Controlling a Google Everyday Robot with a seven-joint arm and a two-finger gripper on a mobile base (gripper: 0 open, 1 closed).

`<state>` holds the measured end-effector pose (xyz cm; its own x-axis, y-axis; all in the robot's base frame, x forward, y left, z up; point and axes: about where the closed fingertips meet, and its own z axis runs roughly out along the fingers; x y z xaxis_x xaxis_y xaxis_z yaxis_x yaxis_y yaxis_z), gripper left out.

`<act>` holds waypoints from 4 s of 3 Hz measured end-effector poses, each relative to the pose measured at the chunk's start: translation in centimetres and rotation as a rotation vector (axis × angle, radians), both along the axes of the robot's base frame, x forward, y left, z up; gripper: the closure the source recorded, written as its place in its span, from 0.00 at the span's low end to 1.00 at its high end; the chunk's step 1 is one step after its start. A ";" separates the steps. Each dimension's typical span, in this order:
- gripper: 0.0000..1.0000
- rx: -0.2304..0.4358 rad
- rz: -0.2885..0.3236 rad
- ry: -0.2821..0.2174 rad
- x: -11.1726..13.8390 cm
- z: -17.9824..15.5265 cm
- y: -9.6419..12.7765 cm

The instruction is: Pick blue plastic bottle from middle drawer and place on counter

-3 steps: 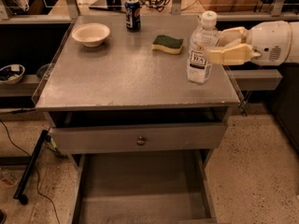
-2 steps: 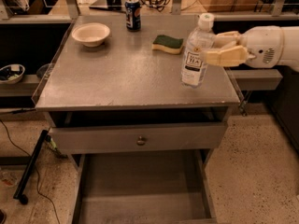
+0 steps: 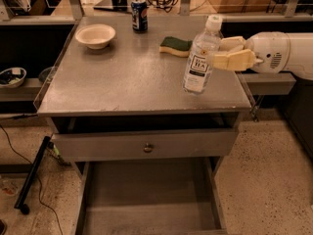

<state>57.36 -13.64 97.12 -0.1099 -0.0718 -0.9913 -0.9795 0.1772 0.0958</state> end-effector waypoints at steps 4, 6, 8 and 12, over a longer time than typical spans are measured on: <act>1.00 0.002 0.018 0.081 2.2 -2.7 2.2; 1.00 -0.012 0.003 0.077 1.7 -4.0 2.9; 0.53 -0.012 0.004 0.077 1.7 -4.0 2.9; 0.00 -0.012 0.004 0.077 1.7 -4.0 2.9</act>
Offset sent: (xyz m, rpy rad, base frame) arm 0.0168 0.0127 -0.0248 -0.0170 0.0699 -0.0009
